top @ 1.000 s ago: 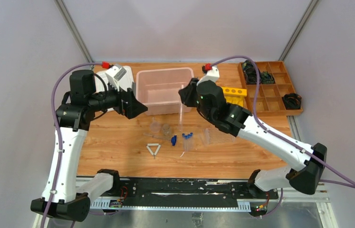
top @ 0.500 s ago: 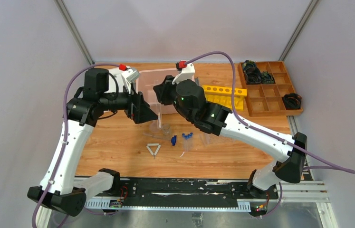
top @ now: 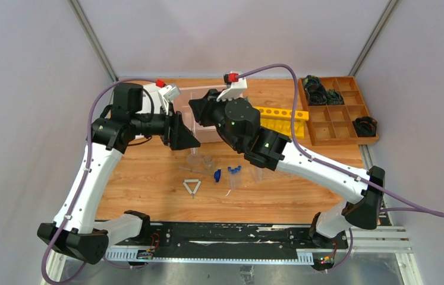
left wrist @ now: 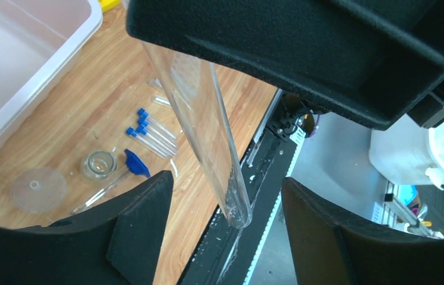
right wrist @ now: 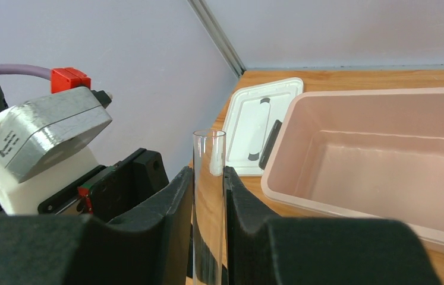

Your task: Organize the chemistry lab equipment

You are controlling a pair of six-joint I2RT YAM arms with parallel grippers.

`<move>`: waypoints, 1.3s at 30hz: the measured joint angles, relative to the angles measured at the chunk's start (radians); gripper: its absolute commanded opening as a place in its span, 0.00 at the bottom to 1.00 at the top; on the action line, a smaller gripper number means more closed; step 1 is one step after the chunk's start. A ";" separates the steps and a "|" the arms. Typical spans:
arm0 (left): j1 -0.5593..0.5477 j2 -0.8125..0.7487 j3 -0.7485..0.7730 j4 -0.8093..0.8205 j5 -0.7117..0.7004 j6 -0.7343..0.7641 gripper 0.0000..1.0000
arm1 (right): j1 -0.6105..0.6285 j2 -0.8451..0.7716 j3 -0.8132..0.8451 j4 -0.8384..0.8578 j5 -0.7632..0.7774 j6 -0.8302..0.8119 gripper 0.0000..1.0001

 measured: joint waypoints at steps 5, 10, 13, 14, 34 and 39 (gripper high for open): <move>-0.004 0.000 -0.021 0.066 0.020 -0.051 0.25 | 0.003 -0.009 -0.016 0.029 0.023 0.003 0.00; 0.000 -0.012 -0.053 0.112 0.001 -0.083 0.02 | 0.009 -0.034 -0.033 0.030 0.042 -0.001 0.36; -0.004 -0.032 -0.063 0.127 -0.009 -0.078 0.01 | 0.006 -0.047 -0.035 0.008 0.028 0.005 0.57; -0.005 -0.042 -0.067 0.129 -0.014 -0.068 0.01 | 0.001 -0.051 -0.033 -0.018 0.011 0.015 0.63; -0.008 -0.158 -0.144 0.139 -0.060 0.139 0.00 | -0.127 0.049 0.243 -0.530 -0.560 0.076 0.33; -0.008 -0.154 -0.162 0.147 -0.075 0.139 0.95 | -0.150 0.061 0.240 -0.541 -0.607 0.077 0.00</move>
